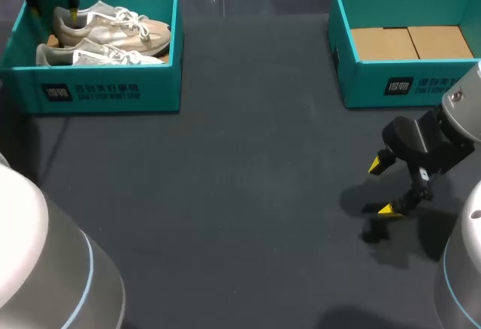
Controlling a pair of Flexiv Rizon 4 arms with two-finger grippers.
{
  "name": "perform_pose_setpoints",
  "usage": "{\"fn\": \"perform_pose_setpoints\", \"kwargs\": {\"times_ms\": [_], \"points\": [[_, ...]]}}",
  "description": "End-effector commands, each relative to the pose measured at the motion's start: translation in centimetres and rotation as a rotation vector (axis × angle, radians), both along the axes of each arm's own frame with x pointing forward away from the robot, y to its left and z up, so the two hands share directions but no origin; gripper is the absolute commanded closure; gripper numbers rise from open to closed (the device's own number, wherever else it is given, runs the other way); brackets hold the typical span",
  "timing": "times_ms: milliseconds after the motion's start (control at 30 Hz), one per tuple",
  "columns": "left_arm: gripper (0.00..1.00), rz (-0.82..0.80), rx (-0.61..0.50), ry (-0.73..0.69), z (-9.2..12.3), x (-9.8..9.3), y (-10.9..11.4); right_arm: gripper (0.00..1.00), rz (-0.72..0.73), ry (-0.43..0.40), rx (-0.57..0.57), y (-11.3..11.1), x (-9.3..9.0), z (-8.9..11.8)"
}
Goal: Take the shoe out of the shoebox, open the shoe tongue, remove and reinsert the insole, then place the shoe into the shoebox
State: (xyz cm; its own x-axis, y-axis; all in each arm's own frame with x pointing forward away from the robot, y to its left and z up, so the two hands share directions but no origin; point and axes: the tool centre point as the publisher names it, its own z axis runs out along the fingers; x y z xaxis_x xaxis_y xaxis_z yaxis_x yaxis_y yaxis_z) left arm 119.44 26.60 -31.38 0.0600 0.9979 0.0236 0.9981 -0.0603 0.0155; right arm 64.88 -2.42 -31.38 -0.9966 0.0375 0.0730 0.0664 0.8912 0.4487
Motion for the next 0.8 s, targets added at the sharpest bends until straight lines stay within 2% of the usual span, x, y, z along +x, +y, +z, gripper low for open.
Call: {"fn": "perform_pose_setpoints", "kwargs": {"times_ms": [33, 100, 267, 433, 800], "points": [[0.04, -0.013, 0.0, -0.037, 3.5, -4.0, -0.5, 0.0, 0.0, -0.001, -0.002, 0.0, -0.1, 0.0], [0.05, -0.025, -0.005, -0.026, 4.1, -5.2, -0.7, 0.0, 0.0, -0.001, -0.002, 0.0, -0.1, 0.0], [0.06, -0.017, 0.009, 0.005, 4.1, -7.2, -0.8, 0.0, 0.0, -0.001, -0.002, 0.0, -0.1, 0.0], [0.07, -0.001, 0.004, 0.028, 3.8, -9.4, -0.2, 0.0, 0.0, -0.001, -0.002, 0.0, -0.1, 0.0], [0.02, 0.0, -0.036, 0.024, 2.7, -13.2, 1.4, 0.0, 0.0, -0.001, -0.002, 0.0, -0.1, 0.0]]}}
